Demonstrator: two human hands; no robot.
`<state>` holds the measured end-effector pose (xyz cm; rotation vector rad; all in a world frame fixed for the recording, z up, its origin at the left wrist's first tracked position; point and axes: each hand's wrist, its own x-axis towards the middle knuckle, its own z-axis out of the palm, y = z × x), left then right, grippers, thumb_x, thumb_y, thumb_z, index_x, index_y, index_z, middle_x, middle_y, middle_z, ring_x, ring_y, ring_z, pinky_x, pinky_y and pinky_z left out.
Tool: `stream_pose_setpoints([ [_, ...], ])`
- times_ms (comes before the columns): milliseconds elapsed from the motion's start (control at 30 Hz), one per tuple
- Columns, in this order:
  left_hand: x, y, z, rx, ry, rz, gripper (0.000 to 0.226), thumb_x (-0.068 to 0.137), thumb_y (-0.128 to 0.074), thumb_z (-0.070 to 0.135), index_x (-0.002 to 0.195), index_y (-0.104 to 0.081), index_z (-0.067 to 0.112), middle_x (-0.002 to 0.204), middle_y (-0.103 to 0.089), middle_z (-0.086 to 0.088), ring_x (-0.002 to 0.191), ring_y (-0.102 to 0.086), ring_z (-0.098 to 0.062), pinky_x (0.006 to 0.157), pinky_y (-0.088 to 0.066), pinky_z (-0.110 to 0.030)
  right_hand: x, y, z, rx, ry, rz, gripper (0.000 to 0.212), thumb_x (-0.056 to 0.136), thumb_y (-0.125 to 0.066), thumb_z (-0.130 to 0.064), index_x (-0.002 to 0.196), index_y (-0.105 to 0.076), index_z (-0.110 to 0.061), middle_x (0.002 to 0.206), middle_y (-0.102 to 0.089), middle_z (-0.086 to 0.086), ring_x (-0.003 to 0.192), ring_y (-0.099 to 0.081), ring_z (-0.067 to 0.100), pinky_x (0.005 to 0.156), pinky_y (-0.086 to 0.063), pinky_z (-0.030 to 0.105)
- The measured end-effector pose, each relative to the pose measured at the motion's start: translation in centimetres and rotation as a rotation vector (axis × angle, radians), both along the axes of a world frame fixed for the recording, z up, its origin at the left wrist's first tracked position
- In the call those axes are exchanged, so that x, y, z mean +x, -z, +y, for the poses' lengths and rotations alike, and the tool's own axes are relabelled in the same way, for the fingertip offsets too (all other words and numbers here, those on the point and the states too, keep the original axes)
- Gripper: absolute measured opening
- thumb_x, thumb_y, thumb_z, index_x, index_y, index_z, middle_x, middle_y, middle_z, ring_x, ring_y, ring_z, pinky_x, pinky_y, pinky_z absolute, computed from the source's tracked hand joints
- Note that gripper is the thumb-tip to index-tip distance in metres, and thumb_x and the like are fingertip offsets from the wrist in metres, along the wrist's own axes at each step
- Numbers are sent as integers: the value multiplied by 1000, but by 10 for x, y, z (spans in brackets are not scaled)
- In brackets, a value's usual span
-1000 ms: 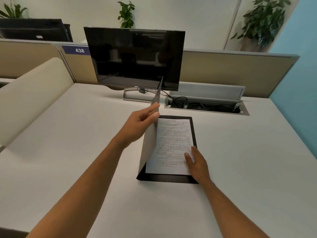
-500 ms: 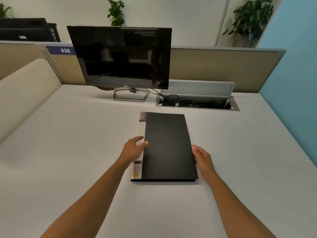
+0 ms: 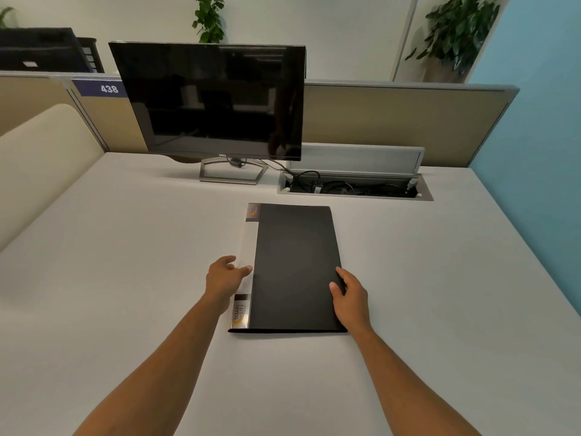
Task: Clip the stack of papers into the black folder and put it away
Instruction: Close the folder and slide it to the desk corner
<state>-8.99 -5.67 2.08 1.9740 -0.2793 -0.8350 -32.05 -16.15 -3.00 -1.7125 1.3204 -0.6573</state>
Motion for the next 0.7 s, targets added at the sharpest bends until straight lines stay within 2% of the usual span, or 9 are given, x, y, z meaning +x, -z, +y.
stream_pose_setpoints([
  [100,6,2,-1,-41,-82,95,55,82,-75,19,131,-52,12,132,-56,-13,118,-54,-35,96,-44,-47,0,-1,-1,6,-6,-7,42,95,-56,-14,137,-50,-10,141,-53,8,129,-49,24,105,-38,30],
  [200,5,5,-2,-44,-53,152,53,83,-75,23,130,-53,11,127,-58,-9,113,-57,-35,96,-47,-47,-2,-1,-2,28,-14,-15,42,95,-55,-16,137,-50,-12,141,-52,7,130,-49,24,106,-39,32],
  [333,-4,8,-1,-101,-25,186,50,86,-71,23,130,-51,12,118,-66,-13,95,-68,-32,86,-56,-49,-5,-1,-2,41,-24,-21,42,96,-55,-18,137,-50,-16,141,-52,5,130,-48,23,105,-40,33],
  [467,-7,11,5,-156,-62,205,48,86,-71,20,129,-51,13,116,-66,-16,91,-69,-32,83,-57,-48,-11,-4,-2,73,-34,-52,43,94,-57,-17,137,-50,-17,140,-53,4,129,-49,23,105,-41,34],
  [700,-5,11,7,-236,-32,234,44,87,-69,20,128,-56,18,115,-68,-13,95,-69,-35,88,-55,-53,-17,-19,-8,190,49,-196,46,90,-63,-12,135,-51,-15,135,-57,5,117,-55,16,96,-43,23],
])
